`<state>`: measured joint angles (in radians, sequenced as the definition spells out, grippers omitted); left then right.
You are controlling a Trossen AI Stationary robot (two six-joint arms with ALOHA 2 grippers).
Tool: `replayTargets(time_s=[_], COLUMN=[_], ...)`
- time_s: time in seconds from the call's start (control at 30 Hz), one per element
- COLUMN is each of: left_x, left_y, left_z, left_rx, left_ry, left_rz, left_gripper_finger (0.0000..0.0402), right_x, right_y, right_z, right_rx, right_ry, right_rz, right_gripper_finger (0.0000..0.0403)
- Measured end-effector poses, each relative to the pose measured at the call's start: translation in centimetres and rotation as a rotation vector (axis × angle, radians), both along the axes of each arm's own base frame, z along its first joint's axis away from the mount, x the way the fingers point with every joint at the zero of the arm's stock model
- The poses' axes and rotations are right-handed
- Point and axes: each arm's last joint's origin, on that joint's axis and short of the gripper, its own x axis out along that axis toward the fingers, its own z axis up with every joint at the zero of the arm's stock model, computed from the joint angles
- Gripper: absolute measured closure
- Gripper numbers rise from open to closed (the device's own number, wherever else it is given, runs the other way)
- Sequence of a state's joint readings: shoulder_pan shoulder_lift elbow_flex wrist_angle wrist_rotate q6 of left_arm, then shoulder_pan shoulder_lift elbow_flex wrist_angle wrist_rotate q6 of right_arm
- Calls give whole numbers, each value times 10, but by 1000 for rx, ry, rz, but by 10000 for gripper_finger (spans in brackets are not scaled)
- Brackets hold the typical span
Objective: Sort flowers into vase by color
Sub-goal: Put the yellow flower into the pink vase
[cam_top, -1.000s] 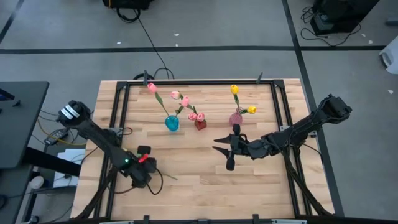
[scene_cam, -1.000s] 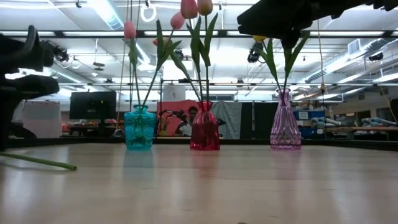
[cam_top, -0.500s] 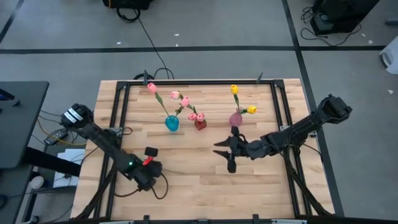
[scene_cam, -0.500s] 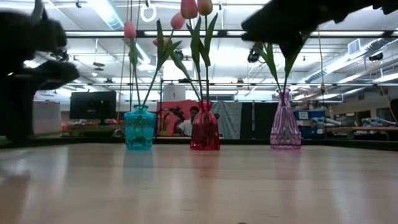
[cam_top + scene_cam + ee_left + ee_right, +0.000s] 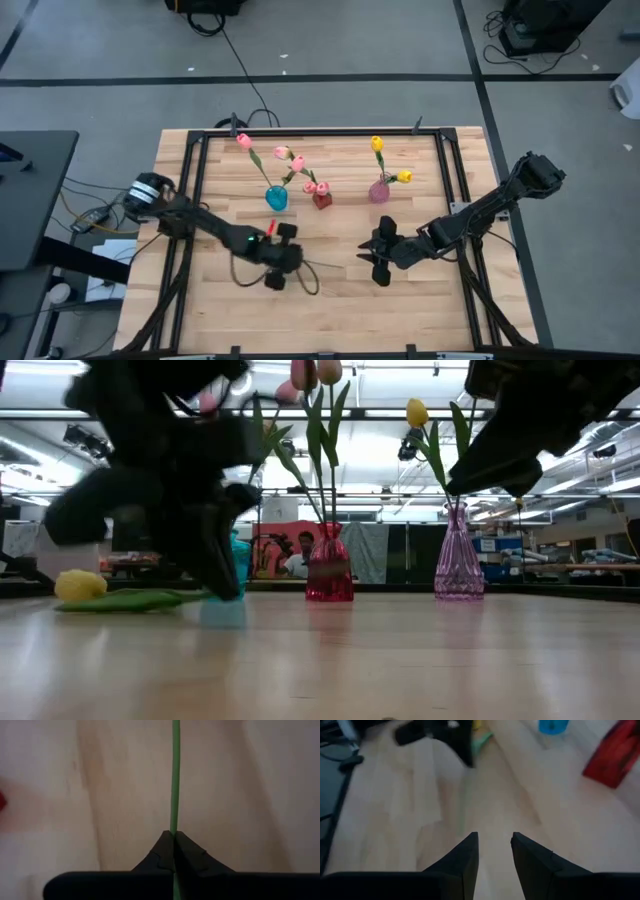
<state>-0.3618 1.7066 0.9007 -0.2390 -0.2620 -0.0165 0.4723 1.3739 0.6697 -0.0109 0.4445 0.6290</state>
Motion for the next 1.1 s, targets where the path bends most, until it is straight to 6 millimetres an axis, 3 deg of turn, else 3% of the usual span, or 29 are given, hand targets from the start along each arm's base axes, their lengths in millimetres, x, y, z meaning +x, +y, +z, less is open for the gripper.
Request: replayTargets(time_s=[0.23,0.33,0.47,0.7,0.93,1.1], left_x=[41,49,42,-2,-54,-73], left_y=[-7,-11,-8,8,26,30], left_z=[-11,-5,6,22,29,33], left_rx=[75,92,97,70,5,-54], left_ry=[27,6,8,-114,-262,-384], left_rz=[-94,-103,-112,-80,63,88], left_gripper_finger=[357,324,285,271,271,270], right_x=[5,21,45,84,128,159], right_y=[16,26,38,46,33,26], right_z=[1,0,-6,-13,-31,-42], right_rx=[-20,-29,-50,-113,-146,-139], right_ry=[-13,-6,58,107,170,200], right_rz=[-15,-14,26,51,75,83], right_gripper_finger=[273,273,273,273,273,273])
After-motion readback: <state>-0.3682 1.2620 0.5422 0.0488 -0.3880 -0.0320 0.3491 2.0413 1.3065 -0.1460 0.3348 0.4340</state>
